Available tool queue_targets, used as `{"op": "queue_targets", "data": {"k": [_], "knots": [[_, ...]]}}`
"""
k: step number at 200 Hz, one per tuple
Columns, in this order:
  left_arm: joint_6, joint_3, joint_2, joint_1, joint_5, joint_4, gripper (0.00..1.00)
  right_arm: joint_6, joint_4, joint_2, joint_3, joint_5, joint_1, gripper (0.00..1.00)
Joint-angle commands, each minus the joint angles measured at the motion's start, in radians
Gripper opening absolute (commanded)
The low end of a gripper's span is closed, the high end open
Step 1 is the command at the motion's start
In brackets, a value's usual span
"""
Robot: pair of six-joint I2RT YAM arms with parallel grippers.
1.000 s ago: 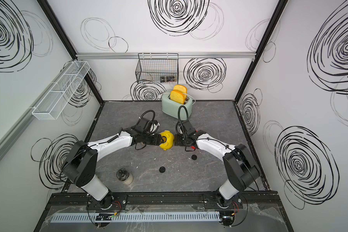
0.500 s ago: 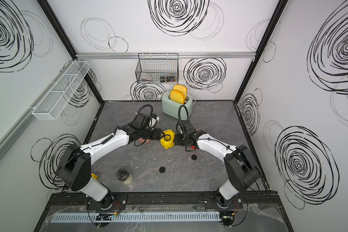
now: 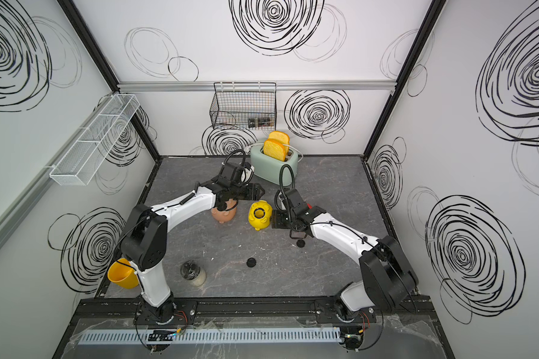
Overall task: Close piggy banks
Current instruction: Adjust the piggy bank at the center of the board.
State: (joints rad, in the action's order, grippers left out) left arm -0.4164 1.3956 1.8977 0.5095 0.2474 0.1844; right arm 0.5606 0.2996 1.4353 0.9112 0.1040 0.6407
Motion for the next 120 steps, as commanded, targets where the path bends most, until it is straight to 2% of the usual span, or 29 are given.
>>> {"op": "queue_targets", "data": {"k": [1, 37, 120], "knots": [[0.018, 0.061, 0.059, 0.005, -0.023, -0.028, 0.72, 0.007, 0.030, -0.032, -0.018, -0.017, 0.011, 0.61], [0.022, 0.048, 0.082, 0.025, -0.026, -0.008, 0.71, -0.001, 0.029, -0.041, -0.034, -0.016, 0.010, 0.61], [-0.008, -0.135, -0.007, 0.035, -0.016, -0.035, 0.69, -0.013, 0.036, -0.047, -0.042, -0.020, 0.006, 0.62]]}}
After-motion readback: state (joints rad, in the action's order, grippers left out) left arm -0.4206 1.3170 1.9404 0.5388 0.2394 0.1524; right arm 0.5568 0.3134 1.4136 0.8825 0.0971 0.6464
